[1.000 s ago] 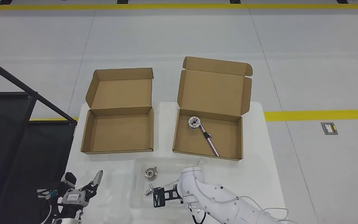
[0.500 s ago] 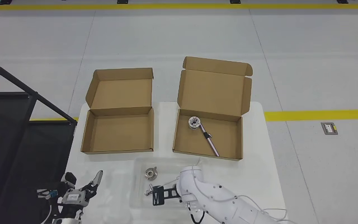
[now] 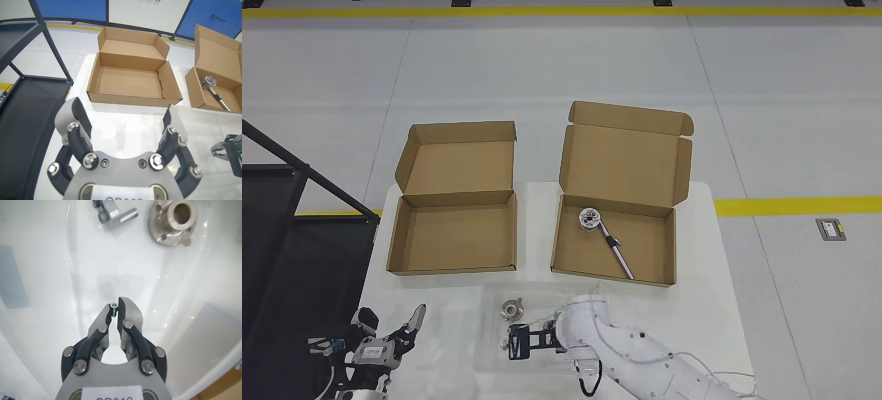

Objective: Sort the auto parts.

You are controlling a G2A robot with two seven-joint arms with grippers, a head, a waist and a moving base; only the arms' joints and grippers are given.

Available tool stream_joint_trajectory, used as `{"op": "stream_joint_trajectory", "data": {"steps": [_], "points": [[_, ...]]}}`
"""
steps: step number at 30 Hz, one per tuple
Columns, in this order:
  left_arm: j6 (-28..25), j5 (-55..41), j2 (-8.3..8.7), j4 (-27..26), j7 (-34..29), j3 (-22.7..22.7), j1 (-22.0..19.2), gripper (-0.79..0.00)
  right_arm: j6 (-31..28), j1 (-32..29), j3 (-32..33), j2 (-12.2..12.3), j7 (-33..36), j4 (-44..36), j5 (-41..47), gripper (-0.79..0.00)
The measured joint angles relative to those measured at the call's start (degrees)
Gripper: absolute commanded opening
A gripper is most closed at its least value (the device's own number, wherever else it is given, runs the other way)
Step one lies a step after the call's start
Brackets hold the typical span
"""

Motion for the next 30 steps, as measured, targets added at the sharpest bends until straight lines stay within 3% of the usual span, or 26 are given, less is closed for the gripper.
{"op": "stream_joint_trajectory", "data": {"steps": [7,13,15,26,30], "points": [[0.0,0.0,0.00,0.0,0.0,0.0,0.0,0.000,2.5,-13.4,14.6,6.3,-10.6,-22.7,-8.3,-0.785],[0.0,0.0,0.00,0.0,0.0,0.0,0.0,0.000,11.0,-28.5,25.6,9.5,-23.1,-38.2,-17.0,-0.785],[0.0,0.0,0.00,0.0,0.0,0.0,0.0,0.000,11.8,-31.3,27.2,9.8,-24.9,-40.2,-18.1,-0.785],[0.0,0.0,0.00,0.0,0.0,0.0,0.0,0.000,11.7,-31.1,27.2,9.8,-24.7,-40.1,-17.9,-0.785],[0.0,0.0,0.00,0.0,0.0,0.0,0.0,0.000,16.0,-31.1,29.9,9.6,-27.9,-39.1,-14.1,-0.785]]}}
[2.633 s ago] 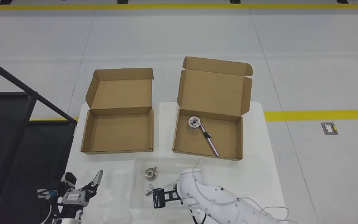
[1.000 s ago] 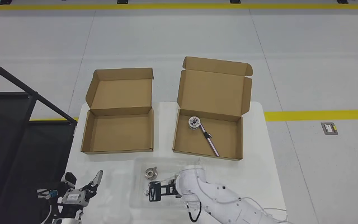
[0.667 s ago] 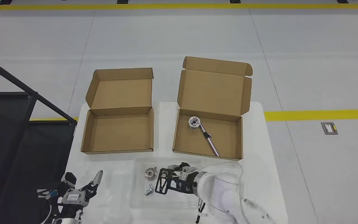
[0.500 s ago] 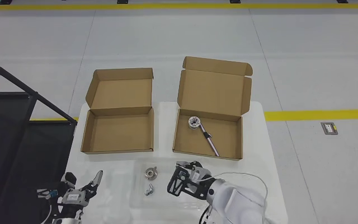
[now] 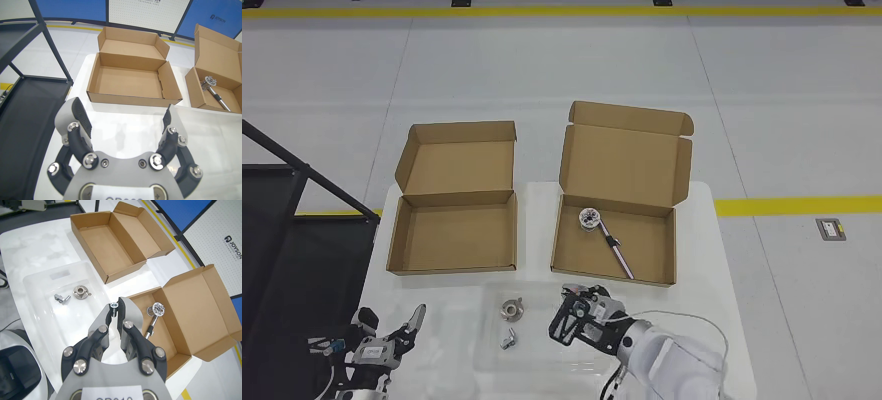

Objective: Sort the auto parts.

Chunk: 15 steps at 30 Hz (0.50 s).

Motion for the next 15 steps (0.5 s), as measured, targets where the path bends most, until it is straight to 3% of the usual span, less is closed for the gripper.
{"op": "stream_joint_trajectory", "data": {"steps": [7,11,15], "points": [[0.0,0.0,0.00,0.0,0.0,0.0,0.0,0.000,12.1,3.4,9.3,-0.9,-7.6,8.7,17.6,-0.785],[0.0,0.0,0.00,0.0,0.0,0.0,0.0,0.000,18.8,8.9,9.1,-1.7,-4.9,17.8,21.1,-0.785],[0.0,0.0,0.00,0.0,0.0,0.0,0.0,0.000,24.0,16.0,5.2,-2.8,-1.9,28.3,17.1,-0.785]]}}
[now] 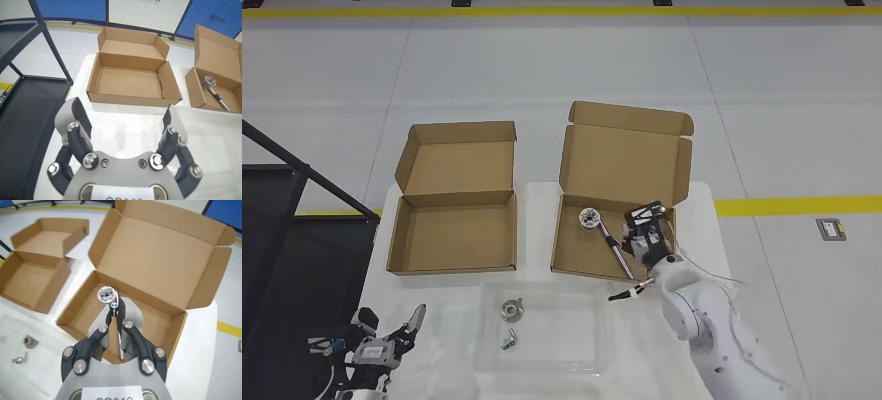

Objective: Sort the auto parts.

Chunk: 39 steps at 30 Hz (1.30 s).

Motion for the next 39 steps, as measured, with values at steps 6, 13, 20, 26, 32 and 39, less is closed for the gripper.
{"op": "stream_joint_trajectory", "data": {"steps": [6,13,20,26,32,39], "points": [[0.0,0.0,0.00,0.0,0.0,0.0,0.0,0.000,3.3,9.2,-5.5,-1.8,8.8,14.8,-3.6,-0.785],[0.0,0.0,0.00,0.0,0.0,0.0,0.0,0.000,3.5,14.9,-6.6,-3.2,13.1,24.8,-0.7,-0.785],[0.0,0.0,0.00,0.0,0.0,0.0,0.0,0.000,2.9,16.6,-6.9,-3.9,14.0,29.0,0.6,-0.640],[0.0,0.0,0.00,0.0,0.0,0.0,0.0,0.000,1.2,17.2,-6.6,-4.1,14.9,30.8,1.7,-0.600],[0.0,0.0,0.00,0.0,0.0,0.0,0.0,0.000,0.7,16.6,-5.6,-3.9,15.5,30.0,1.4,-0.597],[0.0,0.0,0.00,0.0,0.0,0.0,0.0,0.000,0.6,14.1,-3.6,-3.3,15.5,25.8,0.1,-0.610]]}}
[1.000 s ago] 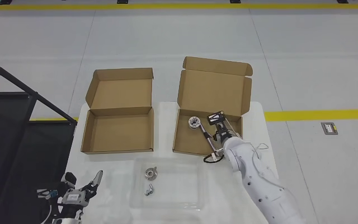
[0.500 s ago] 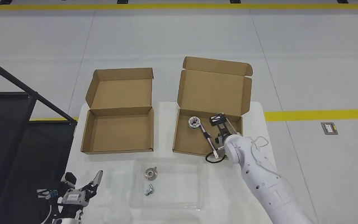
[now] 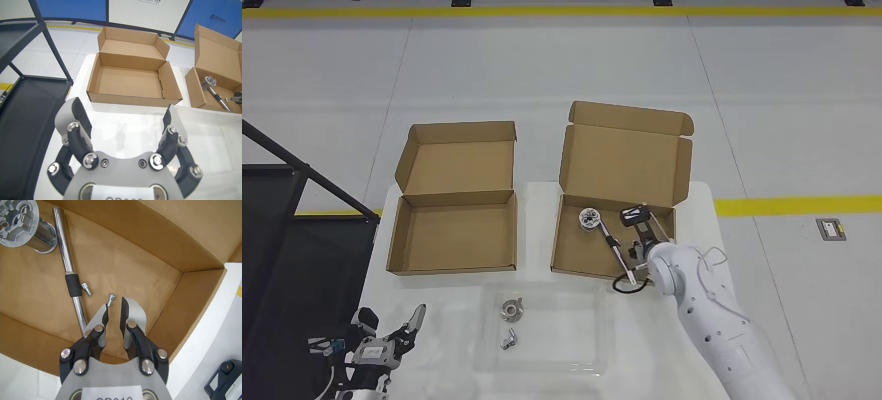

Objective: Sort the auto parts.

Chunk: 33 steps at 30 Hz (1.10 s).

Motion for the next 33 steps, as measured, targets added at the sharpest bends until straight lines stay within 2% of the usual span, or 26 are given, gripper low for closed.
{"op": "stream_joint_trajectory", "data": {"steps": [4,7,10,13,16,19,23,24,27,33], "points": [[0.0,0.0,0.00,0.0,0.0,0.0,0.0,0.000,-2.5,-3.3,2.5,0.7,-2.4,-6.0,1.3,-0.610],[0.0,0.0,0.00,0.0,0.0,0.0,0.0,0.000,-7.0,-8.1,4.9,1.6,-6.4,-13.9,2.9,-0.585],[0.0,0.0,0.00,0.0,0.0,0.0,0.0,0.000,-15.1,-14.0,8.4,2.6,-11.1,-22.1,7.2,-0.606],[-0.7,-0.2,0.00,0.1,-0.3,0.2,-0.1,0.000,-24.5,-19.3,11.4,3.6,-15.4,-28.3,10.8,-0.573],[-3.8,0.8,0.12,0.1,-0.4,0.3,-0.2,0.000,-33.0,-23.3,12.9,4.4,-19.5,-32.6,11.7,-0.499],[-9.3,1.9,0.44,-0.4,-0.9,0.0,-0.4,0.000,-40.8,-26.4,13.4,5.1,-23.1,-36.2,10.4,-0.449],[-18.3,6.2,1.24,-1.2,-1.5,-1.7,-1.4,0.000,-47.9,-29.6,13.3,5.8,-26.9,-40.7,6.6,-0.400],[-21.1,8.5,1.51,-1.2,-1.0,-2.1,-1.9,0.000,-49.4,-30.5,13.2,6.0,-28.1,-42.0,5.3,-0.262],[-27.9,14.3,2.25,-0.9,0.6,-3.0,-3.6,0.000,-51.8,-33.0,13.0,6.4,-30.3,-45.3,1.5,-0.006],[-44.0,27.6,4.23,-2.0,2.1,-4.0,-9.1,0.000,-51.7,-37.0,12.2,7.1,-31.1,-49.4,-4.1,0.000]]}}
